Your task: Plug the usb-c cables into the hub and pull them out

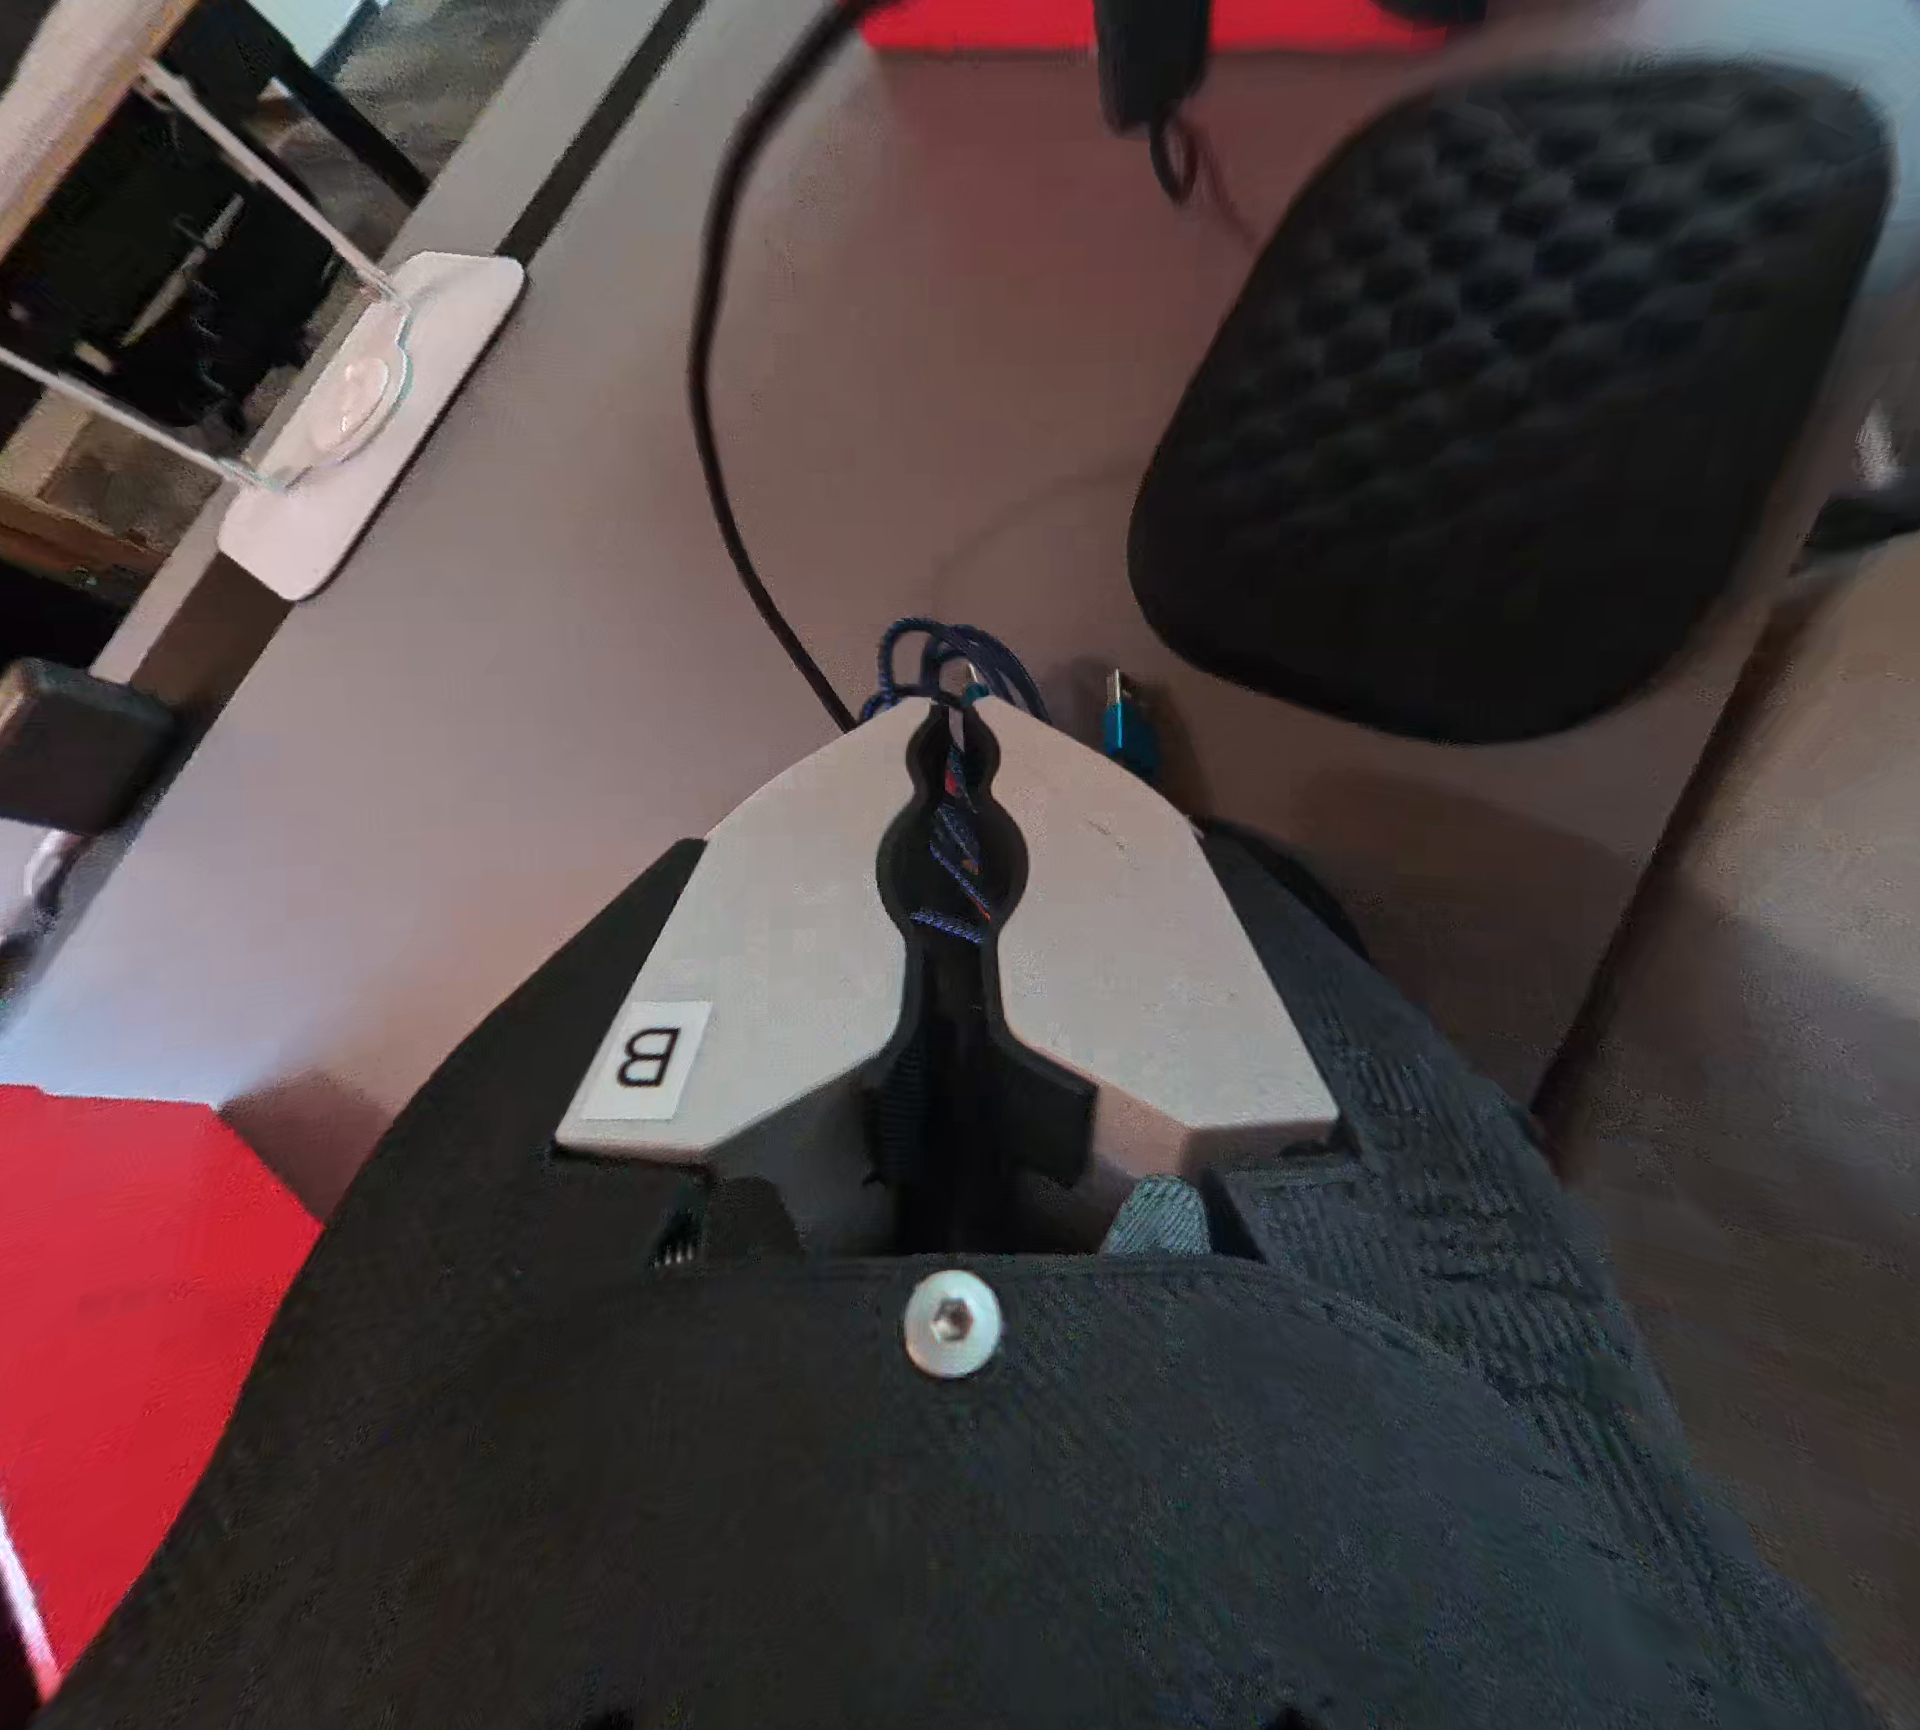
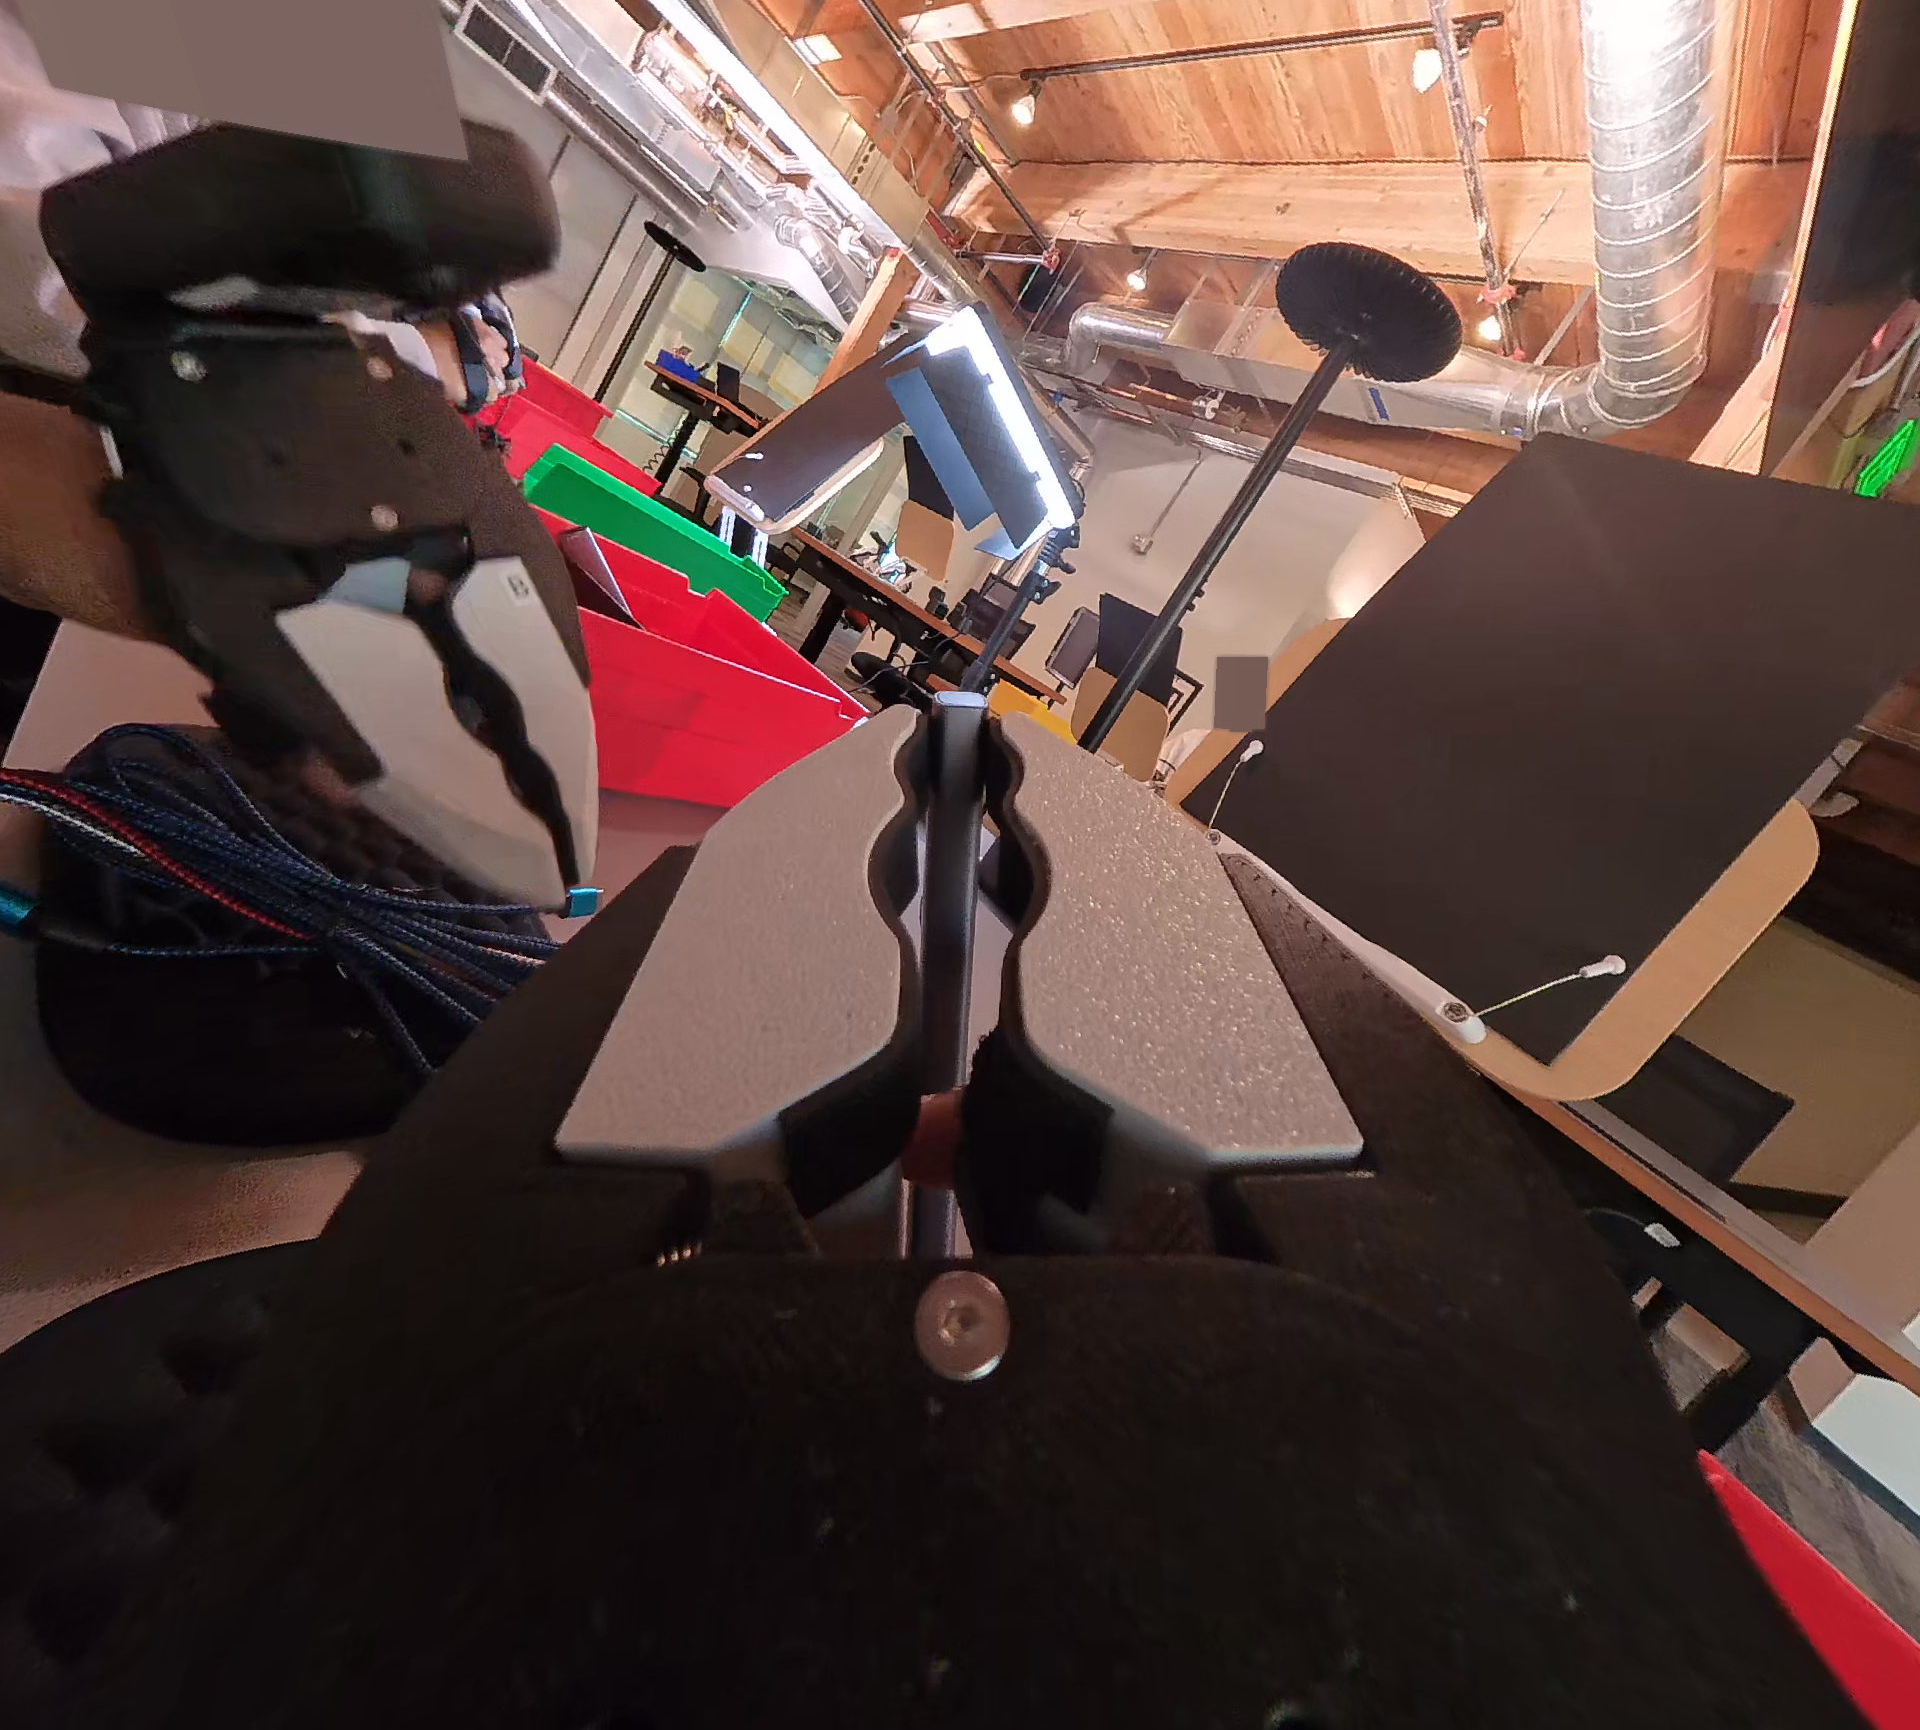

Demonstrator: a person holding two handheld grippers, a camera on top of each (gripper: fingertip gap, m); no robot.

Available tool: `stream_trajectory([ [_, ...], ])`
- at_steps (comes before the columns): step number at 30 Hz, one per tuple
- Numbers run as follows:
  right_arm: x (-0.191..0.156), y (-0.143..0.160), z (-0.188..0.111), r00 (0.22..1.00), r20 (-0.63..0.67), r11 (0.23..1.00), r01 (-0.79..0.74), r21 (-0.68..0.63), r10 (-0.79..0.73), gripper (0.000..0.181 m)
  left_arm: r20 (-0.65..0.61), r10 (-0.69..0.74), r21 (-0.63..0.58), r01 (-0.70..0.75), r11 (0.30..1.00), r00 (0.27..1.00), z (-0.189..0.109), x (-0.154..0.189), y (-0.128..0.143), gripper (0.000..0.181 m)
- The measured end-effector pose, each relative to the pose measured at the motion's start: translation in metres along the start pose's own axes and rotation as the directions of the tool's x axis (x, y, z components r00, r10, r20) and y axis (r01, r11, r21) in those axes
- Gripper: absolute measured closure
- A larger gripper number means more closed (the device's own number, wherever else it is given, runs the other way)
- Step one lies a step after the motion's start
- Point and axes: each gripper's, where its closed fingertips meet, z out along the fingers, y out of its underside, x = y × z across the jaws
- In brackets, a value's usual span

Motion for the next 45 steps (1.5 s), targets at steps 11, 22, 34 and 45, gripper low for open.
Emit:
stream_trajectory([
  [11, 0.002, 0.001, -0.002, 1.0, -0.005, 1.0, -0.001, 0.0, 0.001, 0.172, -0.116, -0.11, -0.155, 0.092, 0.984, 0.987, 0.033, 0.009, 0.036, 0.173],
  [22, 0.001, 0.0, -0.001, 1.0, -0.005, 1.0, 0.008, -0.005, -0.008, 0.172, -0.05, 0.151, -0.154, -0.157, 0.976, 0.987, 0.044, -0.005, 0.028, 0.158],
  [34, 0.0, 0.002, 0.0, 1.0, -0.002, 1.0, 0.0, -0.005, 0.0, 0.173, -0.249, 0.192, -0.162, -0.236, 0.958, 0.949, 0.047, 0.021, 0.036, 0.181],
  [45, 0.002, 0.001, 0.0, 1.0, -0.007, 1.0, 0.008, -0.015, -0.008, 0.172, -0.254, -0.038, -0.26, -0.03, 0.965, 0.966, 0.051, 0.012, 0.035, 0.172],
])
